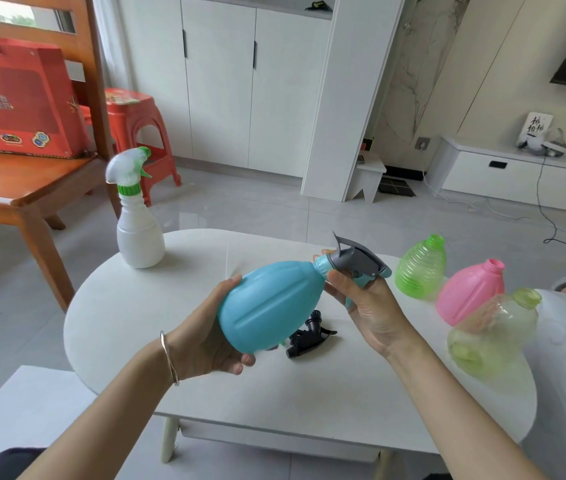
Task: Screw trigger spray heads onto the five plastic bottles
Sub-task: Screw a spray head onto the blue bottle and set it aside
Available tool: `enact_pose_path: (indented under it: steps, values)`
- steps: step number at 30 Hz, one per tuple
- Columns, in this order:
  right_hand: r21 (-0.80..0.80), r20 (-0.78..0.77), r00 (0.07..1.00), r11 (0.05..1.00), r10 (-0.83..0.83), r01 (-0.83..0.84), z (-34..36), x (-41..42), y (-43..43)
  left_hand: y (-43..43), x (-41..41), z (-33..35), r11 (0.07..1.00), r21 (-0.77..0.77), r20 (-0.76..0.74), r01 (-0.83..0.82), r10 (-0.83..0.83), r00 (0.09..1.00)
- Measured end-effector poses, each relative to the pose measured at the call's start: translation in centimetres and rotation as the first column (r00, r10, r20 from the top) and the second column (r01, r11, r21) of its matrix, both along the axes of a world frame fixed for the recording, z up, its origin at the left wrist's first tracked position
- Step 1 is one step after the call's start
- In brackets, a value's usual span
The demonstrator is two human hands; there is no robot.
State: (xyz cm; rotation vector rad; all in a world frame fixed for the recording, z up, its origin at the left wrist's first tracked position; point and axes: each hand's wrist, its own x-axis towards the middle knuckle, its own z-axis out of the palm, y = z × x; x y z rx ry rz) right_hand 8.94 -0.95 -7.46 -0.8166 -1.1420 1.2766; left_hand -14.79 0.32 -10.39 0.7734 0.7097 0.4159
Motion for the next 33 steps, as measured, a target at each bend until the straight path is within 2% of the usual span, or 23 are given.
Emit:
enact_pose_path:
  steps: [4,7,10,14,15,17,19,21,22,25,27,33]
  values:
    - [-0.102,-0.139,0.986,0.99,0.088,-0.103,-0.3,-0.2,-0.3,0.6,-0.9,0.3,0.992,-0.03,-0.058,0.123,-0.125,0.99]
    - [-0.099,-0.125,0.986,0.988,0.108,-0.121,-0.2,-0.1,-0.2,0.6,-1.4,0.5,0.985,-0.02,-0.103,0.169,-0.17,0.98]
    - [-0.078,-0.121,0.989,0.992,0.09,-0.1,0.0,-0.2,-0.1,0.7,-1.4,0.5,0.993,0.008,-0.104,0.121,-0.12,0.987]
    - [-0.095,-0.127,0.992,0.995,-0.024,0.012,-0.7,-0.6,0.0,0.1,-0.8,0.8,0.999,0.051,-0.06,-0.003,0.006,0.998]
    - [-0.089,-0.124,0.991,0.995,-0.05,0.039,-0.8,-0.7,0.0,-0.1,-0.7,0.7,0.995,0.086,-0.021,-0.048,0.05,0.999]
    - [-0.08,-0.116,0.989,0.993,-0.096,0.087,-0.8,-0.8,0.0,-0.4,-0.3,0.2,0.954,0.261,0.001,-0.146,0.151,0.989]
    - [-0.079,-0.107,0.987,0.99,-0.122,0.114,-0.9,-0.8,0.0,-0.8,0.1,0.0,0.837,0.499,-0.032,-0.223,0.275,0.961]
    - [-0.077,-0.099,0.986,0.989,-0.137,0.13,-0.9,-0.8,0.0,-0.8,0.4,0.1,0.743,0.6,0.003,-0.298,0.371,0.929]
    - [-0.076,-0.098,0.985,0.988,-0.141,0.134,-0.9,-0.8,0.0,-0.8,0.4,0.1,0.743,0.582,0.037,-0.33,0.382,0.924]
    - [-0.089,-0.159,0.977,0.987,-0.145,0.132,-0.5,-0.7,0.0,-0.6,0.2,0.5,0.876,0.343,0.106,-0.339,0.322,0.941]
    - [-0.103,-0.19,0.972,0.987,-0.139,0.121,-0.3,-0.6,0.0,-0.6,0.0,0.8,0.927,0.226,0.117,-0.3,0.28,0.953]
    - [-0.123,-0.146,0.987,0.991,-0.07,0.052,-0.5,-0.6,-0.1,-0.4,0.0,0.5,0.942,0.202,0.098,-0.27,0.254,0.962]
